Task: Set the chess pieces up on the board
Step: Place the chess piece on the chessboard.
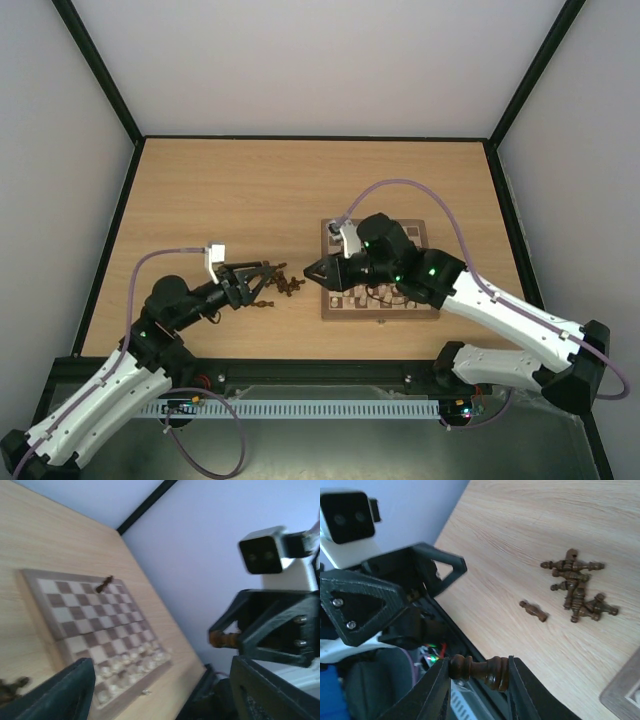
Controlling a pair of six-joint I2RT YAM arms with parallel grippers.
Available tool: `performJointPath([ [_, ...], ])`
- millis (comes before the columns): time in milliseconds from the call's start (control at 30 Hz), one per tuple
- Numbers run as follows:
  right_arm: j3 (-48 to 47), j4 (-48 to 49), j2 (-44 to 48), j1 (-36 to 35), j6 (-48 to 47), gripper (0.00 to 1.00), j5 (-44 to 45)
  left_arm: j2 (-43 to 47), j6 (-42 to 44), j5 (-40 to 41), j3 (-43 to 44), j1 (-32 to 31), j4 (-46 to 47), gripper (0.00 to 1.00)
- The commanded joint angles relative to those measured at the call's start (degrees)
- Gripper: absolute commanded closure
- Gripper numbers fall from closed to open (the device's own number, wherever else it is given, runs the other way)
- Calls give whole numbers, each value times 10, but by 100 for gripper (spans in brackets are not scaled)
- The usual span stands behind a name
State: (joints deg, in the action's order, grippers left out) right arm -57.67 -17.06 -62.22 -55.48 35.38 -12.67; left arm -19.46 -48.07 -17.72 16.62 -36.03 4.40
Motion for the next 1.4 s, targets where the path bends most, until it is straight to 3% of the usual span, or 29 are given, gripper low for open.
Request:
performJointPath([
  [0, 1, 46, -10, 47, 59, 73, -141, -22, 14, -45, 9, -22, 86, 33],
  [100, 0, 67, -23, 77, 93, 73, -199, -11, 77, 8, 30, -61, 36, 48],
  [167, 4, 82, -30, 102, 120, 73, -239, -4, 104, 44, 31, -91, 25, 51],
  [333, 16, 107, -50, 163, 171, 72, -324, -45, 161, 187, 32, -207, 28, 43],
  [467, 33, 129, -60, 175, 197, 72, -356, -99, 213, 342, 43, -311, 54, 26],
  [633, 49, 143, -65, 175, 213, 71, -376, -144, 281, 486, 46, -394, 110, 24],
  [1033, 96, 165, -56, 175, 226, 71, -405, -184, 372, 484, 51, -405, 202, 52],
  [1367, 99, 189, -47, 175, 244, 71, -411, -250, 375, 443, 64, -405, 239, 56],
])
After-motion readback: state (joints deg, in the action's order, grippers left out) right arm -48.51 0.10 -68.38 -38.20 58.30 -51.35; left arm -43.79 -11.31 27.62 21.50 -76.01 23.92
